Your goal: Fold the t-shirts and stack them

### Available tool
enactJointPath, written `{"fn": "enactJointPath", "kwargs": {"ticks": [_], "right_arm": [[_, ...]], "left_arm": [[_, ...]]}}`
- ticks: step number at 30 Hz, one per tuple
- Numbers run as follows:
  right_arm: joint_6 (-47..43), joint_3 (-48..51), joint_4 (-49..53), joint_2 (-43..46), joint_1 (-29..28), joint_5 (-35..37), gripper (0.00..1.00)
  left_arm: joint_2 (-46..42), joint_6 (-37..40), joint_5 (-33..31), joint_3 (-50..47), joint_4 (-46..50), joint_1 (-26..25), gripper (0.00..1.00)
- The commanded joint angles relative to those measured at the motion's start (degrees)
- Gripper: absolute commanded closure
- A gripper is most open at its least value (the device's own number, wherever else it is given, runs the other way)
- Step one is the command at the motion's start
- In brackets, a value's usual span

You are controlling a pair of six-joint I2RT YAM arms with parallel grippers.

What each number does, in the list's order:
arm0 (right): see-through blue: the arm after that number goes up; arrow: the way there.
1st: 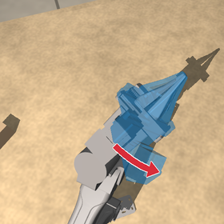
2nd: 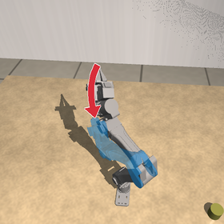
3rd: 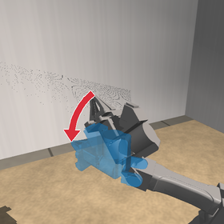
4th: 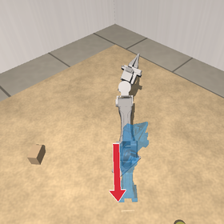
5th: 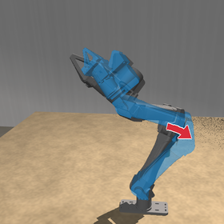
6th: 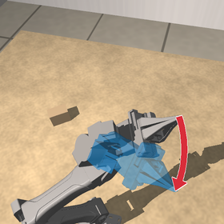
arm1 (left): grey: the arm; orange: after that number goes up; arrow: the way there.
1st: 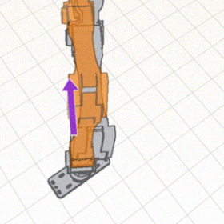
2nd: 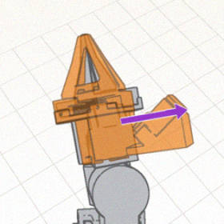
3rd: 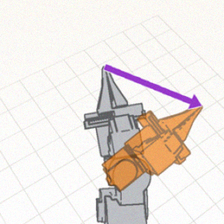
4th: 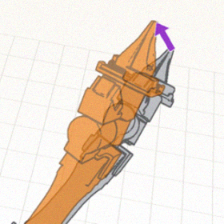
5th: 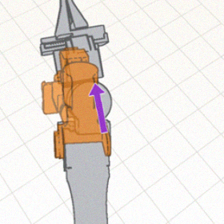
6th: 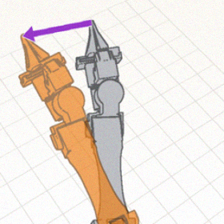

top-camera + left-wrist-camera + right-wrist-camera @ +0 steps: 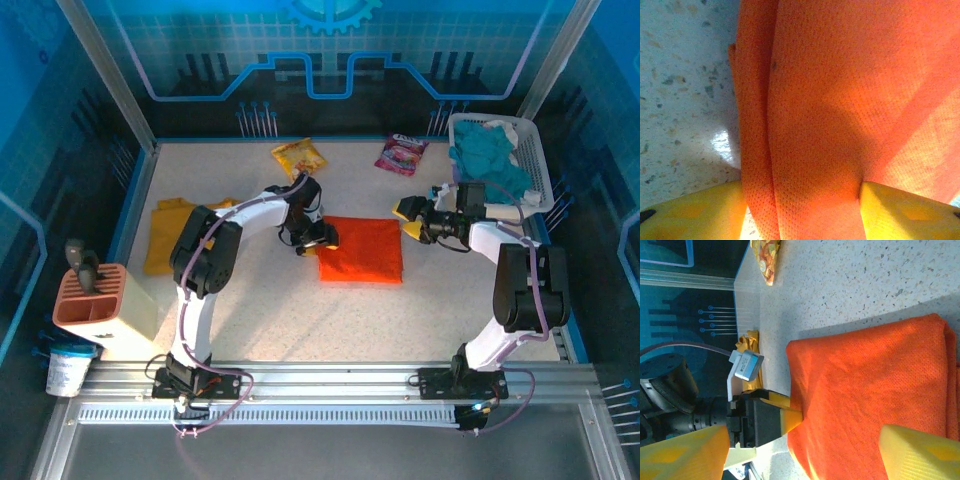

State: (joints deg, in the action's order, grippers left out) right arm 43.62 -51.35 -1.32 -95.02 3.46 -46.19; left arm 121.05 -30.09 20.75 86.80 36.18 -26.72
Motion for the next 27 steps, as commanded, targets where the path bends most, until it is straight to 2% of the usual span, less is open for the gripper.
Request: {"fn": "enactJointPath", "kwargs": {"ticks": [1, 10, 13, 17, 23, 25, 26, 27], "right_arm": [[-0.7, 1.7, -0.5, 0.5, 1.0, -1.9, 0.21], [1.9, 3.3, -3.9, -0.4, 1.3, -3.7, 0.21], [3.4, 4.1, -5.9, -0.5, 1.6, -4.8, 0.21], [3.5, 5.1, -6.1, 0.1, 1.6, -4.6, 0.21], [3.2, 5.4, -5.1, 1.5, 1.8, -4.5, 0.21], [2.2, 5.0, -2.9, 1.7, 2.2, -4.3, 0.22], [1.9, 4.9, -2.3, 1.8, 2.4, -4.3, 0.22], [1.8, 5.0, -2.2, 2.0, 2.6, -4.3, 0.22]], "left_arm": [[1.5, -1.0, -0.5, 1.6, 3.9, -0.9, 0.38], [4.5, -2.4, 4.8, 4.7, 2.2, -3.1, 0.47], [4.5, -2.5, 4.5, 4.6, 2.0, -3.0, 0.51], [4.7, -2.6, 3.3, 4.2, 1.3, -2.7, 0.62], [5.5, -2.4, 1.6, 3.0, -1.1, -2.8, 0.89], [5.3, -1.8, 0.8, 2.4, -1.1, -2.8, 0.93], [5.0, -1.3, -0.3, 1.9, -0.7, -2.8, 0.99], [4.5, -0.7, -1.5, 1.6, -0.2, -2.7, 1.0]]}}
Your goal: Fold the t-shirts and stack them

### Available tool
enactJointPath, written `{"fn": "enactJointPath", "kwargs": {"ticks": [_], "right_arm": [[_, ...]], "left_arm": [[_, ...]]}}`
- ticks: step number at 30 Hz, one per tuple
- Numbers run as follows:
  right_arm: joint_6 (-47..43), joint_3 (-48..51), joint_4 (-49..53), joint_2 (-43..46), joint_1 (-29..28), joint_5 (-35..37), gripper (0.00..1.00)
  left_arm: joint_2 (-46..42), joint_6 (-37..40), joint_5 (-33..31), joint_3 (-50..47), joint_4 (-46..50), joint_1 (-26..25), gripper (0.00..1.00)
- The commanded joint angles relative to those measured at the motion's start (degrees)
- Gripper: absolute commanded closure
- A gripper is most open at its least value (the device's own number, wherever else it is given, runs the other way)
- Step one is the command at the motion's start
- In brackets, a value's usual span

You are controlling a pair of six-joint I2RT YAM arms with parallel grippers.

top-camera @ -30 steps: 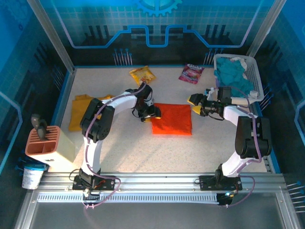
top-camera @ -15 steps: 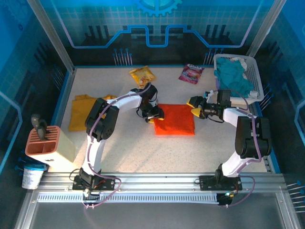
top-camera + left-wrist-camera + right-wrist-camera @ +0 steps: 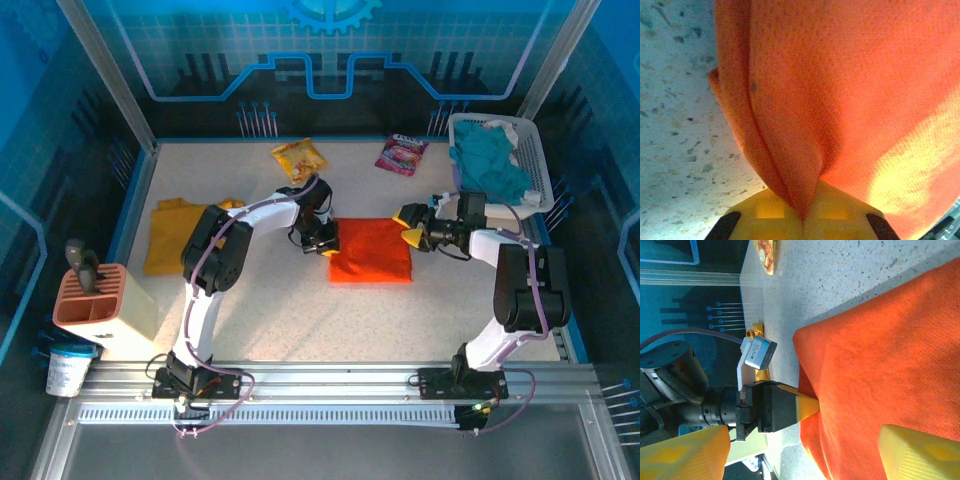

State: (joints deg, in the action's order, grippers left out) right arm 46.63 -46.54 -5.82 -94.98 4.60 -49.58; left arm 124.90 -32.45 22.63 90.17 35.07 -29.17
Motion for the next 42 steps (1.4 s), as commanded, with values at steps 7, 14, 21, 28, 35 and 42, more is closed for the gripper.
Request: {"fn": "enactJointPath", "kwargs": {"ticks": [7, 14, 21, 28, 35, 42], "right_arm": [[-0.8, 1.2, 2.2, 2.4, 1.6, -1.0, 0.22], [-0.6, 1.9, 2.5, 2.4, 1.4, -1.0, 0.22], [-0.7, 1.9, 3.8, 2.6, 0.7, -0.8, 0.22], [-1.0, 1.6, 5.4, 3.1, -0.1, -0.8, 0.23], [-1.8, 1.5, 6.8, 3.1, -1.0, -0.9, 0.22], [-1.4, 1.4, 7.3, 2.9, -2.4, -0.3, 0.23]], "left_arm": [[-7.9, 10.2, -16.7, -5.7, 9.2, 1.5, 1.0], [-21.0, 15.9, -23.9, -11.3, 14.6, 7.1, 1.0], [-29.2, 22.0, -35.9, -11.1, 21.1, 9.5, 1.0], [-35.1, 26.1, -41.9, -8.4, 26.9, 13.2, 1.0], [-39.0, 30.7, -45.6, -5.7, 30.0, 18.5, 1.0], [-40.4, 34.9, -45.2, -3.1, 30.3, 22.3, 1.0]]}}
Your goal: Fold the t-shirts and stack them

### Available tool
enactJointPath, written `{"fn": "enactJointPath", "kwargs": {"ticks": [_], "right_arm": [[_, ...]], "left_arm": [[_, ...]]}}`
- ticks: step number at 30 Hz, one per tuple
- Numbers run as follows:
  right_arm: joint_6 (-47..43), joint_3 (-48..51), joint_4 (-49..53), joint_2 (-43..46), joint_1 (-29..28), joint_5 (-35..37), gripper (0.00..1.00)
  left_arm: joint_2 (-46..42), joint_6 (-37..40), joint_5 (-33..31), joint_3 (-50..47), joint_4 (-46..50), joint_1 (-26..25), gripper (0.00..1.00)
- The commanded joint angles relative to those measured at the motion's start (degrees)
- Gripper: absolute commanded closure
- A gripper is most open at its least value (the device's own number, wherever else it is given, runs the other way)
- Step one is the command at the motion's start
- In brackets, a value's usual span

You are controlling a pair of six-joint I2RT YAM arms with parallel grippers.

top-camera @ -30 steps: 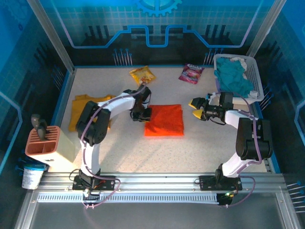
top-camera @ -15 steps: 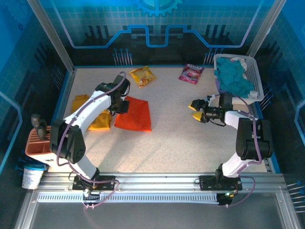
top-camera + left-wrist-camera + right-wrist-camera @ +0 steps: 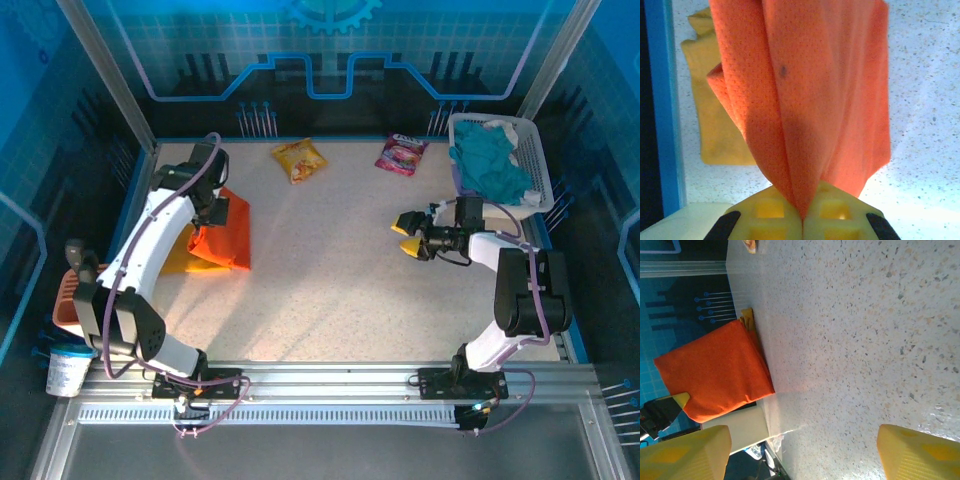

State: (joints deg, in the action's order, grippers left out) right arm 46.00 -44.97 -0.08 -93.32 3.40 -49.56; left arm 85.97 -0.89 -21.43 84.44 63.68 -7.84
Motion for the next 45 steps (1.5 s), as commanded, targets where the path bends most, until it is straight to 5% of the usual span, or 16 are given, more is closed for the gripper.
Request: {"fn": "enactJointPath", "kwargs": {"ticks": [1, 23, 45], "right_arm": [[-0.4, -0.3, 1.6, 1.2, -1.4, -0.2, 0.23], [-2.1, -2.2, 5.4, 1.1, -2.6, 1.3, 0.23], [-0.6, -1.9, 2.0, -1.8, -3.7, 0.2, 0.23]], "left_arm": [[-1.4, 3.7, -1.1, 3.3, 2.0, 1.2, 1.0], [0.1, 6.5, 2.2, 9.5, 6.5, 5.5, 1.0], [4.1, 9.8, 3.8, 1.8, -6.4, 13.3, 1.0]]}}
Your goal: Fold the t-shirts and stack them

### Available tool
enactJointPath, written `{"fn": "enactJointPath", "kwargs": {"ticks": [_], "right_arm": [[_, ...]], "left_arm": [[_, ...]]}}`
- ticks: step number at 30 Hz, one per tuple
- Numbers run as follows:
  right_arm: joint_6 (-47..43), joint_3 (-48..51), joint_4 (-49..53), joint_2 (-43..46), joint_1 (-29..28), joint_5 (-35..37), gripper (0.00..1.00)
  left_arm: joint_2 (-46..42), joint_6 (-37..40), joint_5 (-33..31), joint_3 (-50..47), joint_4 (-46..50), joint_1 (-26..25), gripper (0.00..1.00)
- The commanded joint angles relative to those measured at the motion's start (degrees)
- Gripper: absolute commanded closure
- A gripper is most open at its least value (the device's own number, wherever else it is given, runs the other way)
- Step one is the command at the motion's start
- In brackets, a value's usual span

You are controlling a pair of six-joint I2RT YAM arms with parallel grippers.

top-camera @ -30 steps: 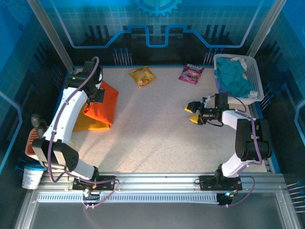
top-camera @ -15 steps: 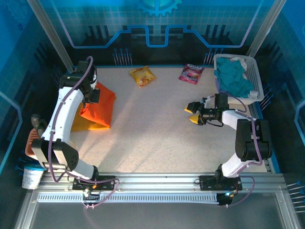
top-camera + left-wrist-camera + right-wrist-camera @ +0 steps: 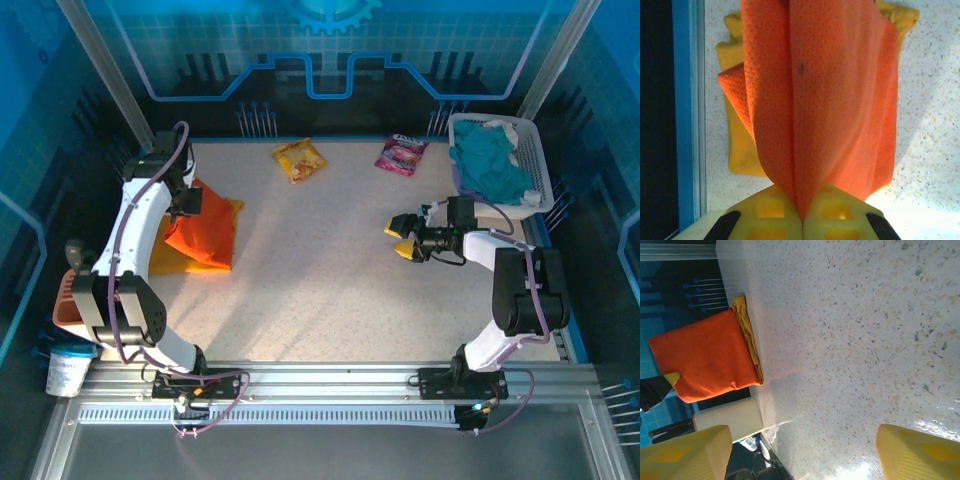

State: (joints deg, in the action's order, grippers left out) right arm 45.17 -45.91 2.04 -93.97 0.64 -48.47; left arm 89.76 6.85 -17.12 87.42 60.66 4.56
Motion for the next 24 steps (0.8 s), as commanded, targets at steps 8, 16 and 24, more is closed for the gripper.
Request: {"fn": "enactJointPath", "kwargs": {"ticks": [8, 16, 24], "right_arm": [[0.6, -1.3, -0.7, -2.1, -1.0, -1.3, 0.23], [0.5, -1.7, -0.5, -2.2, -1.2, -1.6, 0.23], [0.3, -1.4, -0.5, -1.8, -1.1, -1.6, 0.23]], "left_arm": [[1.4, 2.9, -2.2, -3.5, -6.1, 1.6, 1.0], [1.3, 3.4, -4.7, -4.1, -7.7, 2.0, 1.0], [2.3, 2.8, -8.1, -4.8, -8.7, 2.0, 0.96]]}}
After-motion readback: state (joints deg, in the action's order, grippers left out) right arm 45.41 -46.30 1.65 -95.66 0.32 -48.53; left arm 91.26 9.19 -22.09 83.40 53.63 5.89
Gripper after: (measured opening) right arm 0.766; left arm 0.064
